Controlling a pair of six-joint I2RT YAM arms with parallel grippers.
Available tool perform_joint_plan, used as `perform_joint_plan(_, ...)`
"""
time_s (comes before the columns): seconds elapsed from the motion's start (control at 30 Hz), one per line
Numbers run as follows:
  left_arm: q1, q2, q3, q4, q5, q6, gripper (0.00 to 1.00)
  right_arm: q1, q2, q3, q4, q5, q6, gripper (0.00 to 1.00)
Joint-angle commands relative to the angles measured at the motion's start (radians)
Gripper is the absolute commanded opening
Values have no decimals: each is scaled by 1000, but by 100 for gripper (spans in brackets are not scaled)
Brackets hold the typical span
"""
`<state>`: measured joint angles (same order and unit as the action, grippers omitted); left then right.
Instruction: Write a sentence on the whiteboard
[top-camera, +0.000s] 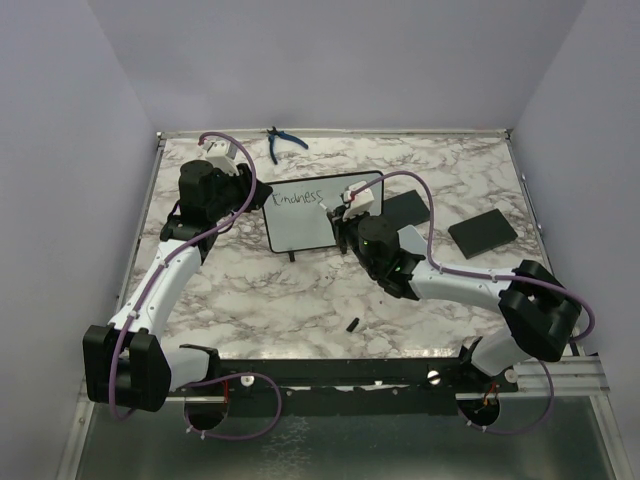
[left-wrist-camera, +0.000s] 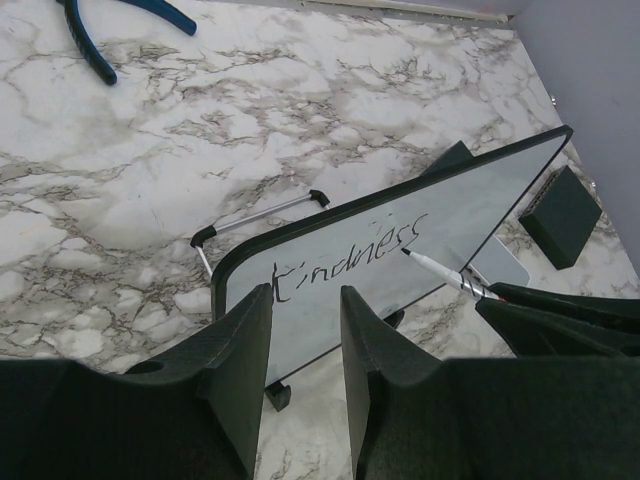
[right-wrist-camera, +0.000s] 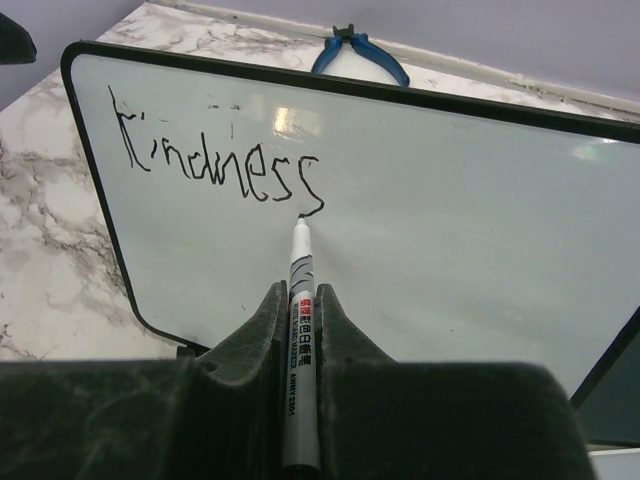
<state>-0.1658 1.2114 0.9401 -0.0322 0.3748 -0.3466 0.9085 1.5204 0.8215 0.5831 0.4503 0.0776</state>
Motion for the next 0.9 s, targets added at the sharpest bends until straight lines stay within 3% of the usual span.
perform_joint_plan(0.0, -5, -26, -7, 7, 9, 14, 35, 0, -5, 10, 3, -30, -5, 0)
perform_joint_plan(0.37, -5, -27, -9, 7, 8, 12, 35, 12, -153, -78, 3, 31, -12, 0)
perform_joint_plan(0.87, -6, -23, -9, 7, 9, 13, 35, 4, -94, -39, 18, 88, -52, 0)
